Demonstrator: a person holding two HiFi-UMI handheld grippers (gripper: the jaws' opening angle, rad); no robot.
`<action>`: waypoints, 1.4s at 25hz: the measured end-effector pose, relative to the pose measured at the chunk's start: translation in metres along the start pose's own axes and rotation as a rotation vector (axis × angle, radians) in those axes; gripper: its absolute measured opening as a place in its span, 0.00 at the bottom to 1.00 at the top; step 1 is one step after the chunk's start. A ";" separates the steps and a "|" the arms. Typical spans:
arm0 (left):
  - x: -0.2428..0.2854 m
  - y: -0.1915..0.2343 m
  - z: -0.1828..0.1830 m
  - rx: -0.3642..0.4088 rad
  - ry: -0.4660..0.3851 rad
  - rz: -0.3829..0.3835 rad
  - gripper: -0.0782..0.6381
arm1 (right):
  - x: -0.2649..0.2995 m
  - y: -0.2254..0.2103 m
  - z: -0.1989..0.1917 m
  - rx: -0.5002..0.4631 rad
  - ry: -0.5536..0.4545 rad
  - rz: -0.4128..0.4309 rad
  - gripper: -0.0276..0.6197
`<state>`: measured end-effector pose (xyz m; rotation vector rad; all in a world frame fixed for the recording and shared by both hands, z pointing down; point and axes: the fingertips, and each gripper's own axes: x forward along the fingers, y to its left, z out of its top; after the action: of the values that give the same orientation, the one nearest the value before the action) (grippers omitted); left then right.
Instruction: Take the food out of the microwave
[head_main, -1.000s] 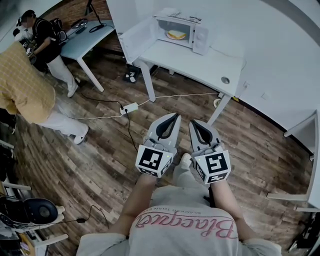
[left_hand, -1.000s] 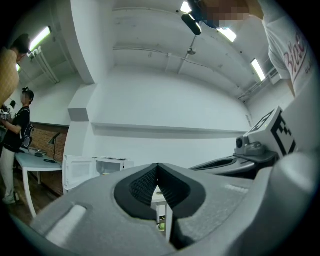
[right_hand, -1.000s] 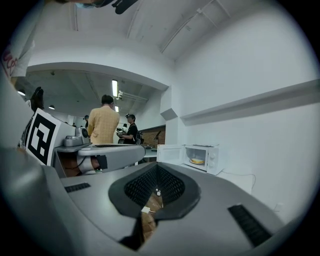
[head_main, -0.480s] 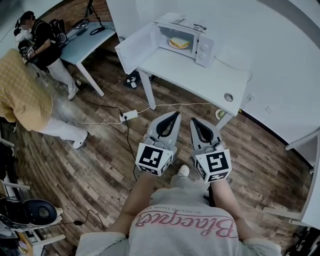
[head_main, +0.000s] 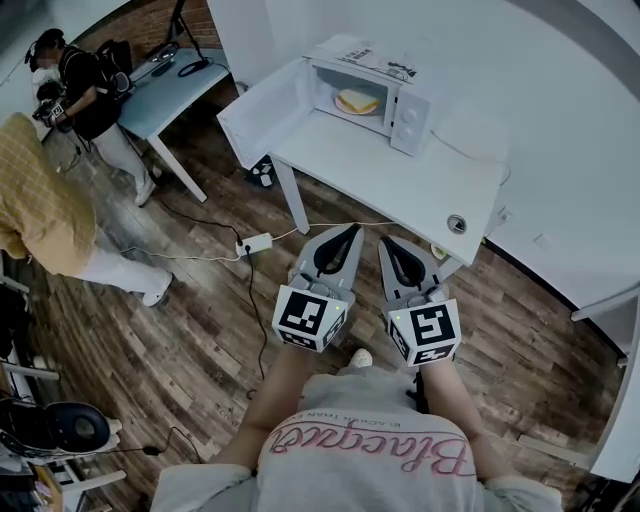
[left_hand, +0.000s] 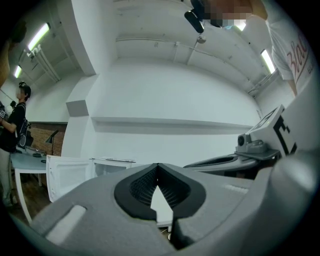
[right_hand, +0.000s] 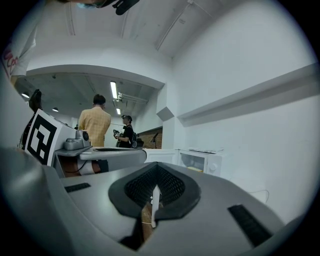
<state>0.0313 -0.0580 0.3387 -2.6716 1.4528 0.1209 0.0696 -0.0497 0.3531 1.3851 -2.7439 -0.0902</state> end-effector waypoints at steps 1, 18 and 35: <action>0.006 0.002 0.000 -0.001 -0.001 0.004 0.11 | 0.005 -0.005 0.001 -0.003 -0.002 0.004 0.06; 0.059 0.035 -0.016 0.012 0.023 0.039 0.11 | 0.056 -0.042 -0.007 0.000 -0.002 0.034 0.06; 0.149 0.114 -0.042 -0.014 0.042 0.034 0.11 | 0.154 -0.097 -0.019 -0.003 0.032 0.032 0.06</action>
<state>0.0169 -0.2485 0.3577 -2.6773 1.5152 0.0775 0.0574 -0.2316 0.3691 1.3290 -2.7375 -0.0701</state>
